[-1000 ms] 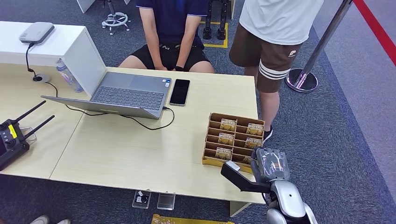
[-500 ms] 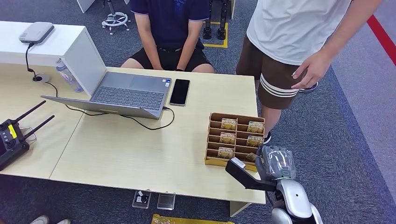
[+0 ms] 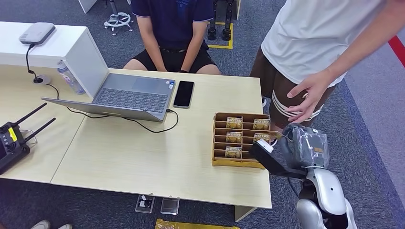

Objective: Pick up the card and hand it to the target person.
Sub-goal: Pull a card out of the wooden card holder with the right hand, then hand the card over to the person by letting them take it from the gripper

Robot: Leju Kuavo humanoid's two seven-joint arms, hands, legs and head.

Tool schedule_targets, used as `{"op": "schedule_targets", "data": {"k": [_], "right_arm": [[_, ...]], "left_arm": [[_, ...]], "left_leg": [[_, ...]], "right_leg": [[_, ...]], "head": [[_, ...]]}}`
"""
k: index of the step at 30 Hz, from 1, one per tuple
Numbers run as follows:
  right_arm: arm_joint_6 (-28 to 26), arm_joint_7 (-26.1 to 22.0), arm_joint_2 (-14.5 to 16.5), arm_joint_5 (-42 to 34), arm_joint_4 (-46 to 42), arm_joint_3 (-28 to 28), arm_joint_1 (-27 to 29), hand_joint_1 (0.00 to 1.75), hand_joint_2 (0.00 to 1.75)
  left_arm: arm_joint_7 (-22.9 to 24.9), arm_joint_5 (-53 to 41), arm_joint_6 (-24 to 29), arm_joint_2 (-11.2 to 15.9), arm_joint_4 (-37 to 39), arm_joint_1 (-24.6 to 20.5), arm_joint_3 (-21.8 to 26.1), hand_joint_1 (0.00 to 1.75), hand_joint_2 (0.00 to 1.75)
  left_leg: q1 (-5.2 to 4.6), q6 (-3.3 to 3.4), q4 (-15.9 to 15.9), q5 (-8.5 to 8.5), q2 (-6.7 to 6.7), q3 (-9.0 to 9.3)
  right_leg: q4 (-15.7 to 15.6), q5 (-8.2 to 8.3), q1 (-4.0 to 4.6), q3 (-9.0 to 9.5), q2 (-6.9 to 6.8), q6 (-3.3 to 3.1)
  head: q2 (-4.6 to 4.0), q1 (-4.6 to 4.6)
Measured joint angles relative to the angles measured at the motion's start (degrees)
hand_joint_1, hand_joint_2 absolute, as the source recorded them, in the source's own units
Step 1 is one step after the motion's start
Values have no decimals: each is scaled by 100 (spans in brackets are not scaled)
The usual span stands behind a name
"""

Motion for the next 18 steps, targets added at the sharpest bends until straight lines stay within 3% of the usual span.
{"op": "schedule_targets", "data": {"k": [8, 18], "right_arm": [[-102, -231, 28, -42, -214, -49, -479, 141, 175], [-358, -527, 317, 166, -124, -18, -936, 141, 175]], "left_arm": [[-51, 0, 5, -11, 0, -21, 8, 0, 175], [-20, 232, -350, -11, 16, -79, 104, 0, 175]], "left_leg": [[0, 0, 0, 1, 0, -1], [0, 0, 0, 2, 0, -2]], "right_leg": [[1, 0, 0, 1, 0, 0], [2, 0, 0, 0, 0, 0]], "head": [[0, 2], [0, 0]]}}
